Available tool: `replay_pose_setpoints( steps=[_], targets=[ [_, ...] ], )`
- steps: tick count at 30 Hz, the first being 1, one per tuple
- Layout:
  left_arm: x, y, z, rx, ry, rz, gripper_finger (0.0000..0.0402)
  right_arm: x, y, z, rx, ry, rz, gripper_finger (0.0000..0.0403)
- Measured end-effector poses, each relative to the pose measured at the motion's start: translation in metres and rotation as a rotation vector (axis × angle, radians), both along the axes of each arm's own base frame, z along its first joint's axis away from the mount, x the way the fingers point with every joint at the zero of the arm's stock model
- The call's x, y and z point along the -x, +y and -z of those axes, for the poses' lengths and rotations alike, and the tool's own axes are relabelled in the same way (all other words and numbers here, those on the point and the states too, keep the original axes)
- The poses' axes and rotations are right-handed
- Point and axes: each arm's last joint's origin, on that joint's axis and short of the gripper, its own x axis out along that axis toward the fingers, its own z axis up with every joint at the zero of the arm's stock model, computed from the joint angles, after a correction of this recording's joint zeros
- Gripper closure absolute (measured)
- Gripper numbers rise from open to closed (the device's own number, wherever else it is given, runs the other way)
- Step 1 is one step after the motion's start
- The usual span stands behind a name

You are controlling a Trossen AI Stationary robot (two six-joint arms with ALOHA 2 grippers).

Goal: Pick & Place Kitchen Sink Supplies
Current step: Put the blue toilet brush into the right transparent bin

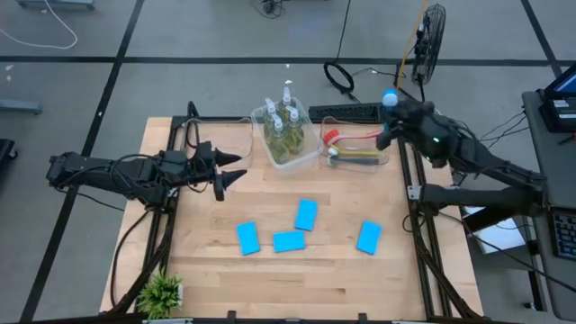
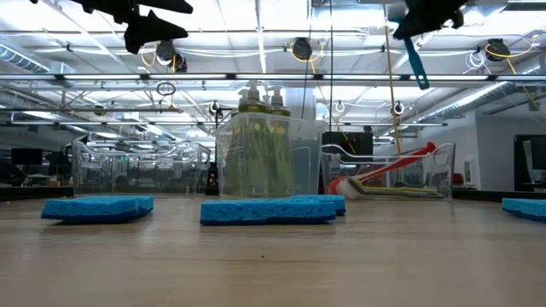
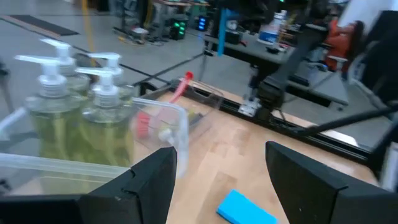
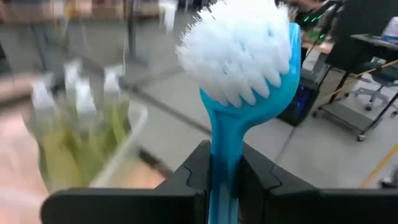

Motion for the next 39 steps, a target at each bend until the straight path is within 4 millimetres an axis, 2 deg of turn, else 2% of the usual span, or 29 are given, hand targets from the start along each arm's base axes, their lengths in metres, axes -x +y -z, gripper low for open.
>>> replay_pose_setpoints(
  steps=[4, 13, 23, 39],
  targets=[
    [0.001, 0.001, 0.0, -0.008, -0.001, -0.054, 0.0151, -0.018, -0.015, 0.007, -0.056, 0.205, -0.068, 0.0368],
    [0.001, 0.002, 0.0, 0.02, -0.01, -0.066, 0.0151, -0.05, -0.052, 0.047, -0.186, 0.528, -0.199, 0.0368],
    [0.001, 0.002, 0.0, 0.104, -0.04, -0.079, 0.0151, -0.068, -0.078, 0.082, -0.336, 0.644, -0.342, 0.0368],
    [0.001, 0.002, 0.0, 0.121, -0.046, -0.081, 0.0151, -0.091, -0.094, 0.13, -0.448, 0.85, -0.47, 0.0367]
  ],
)
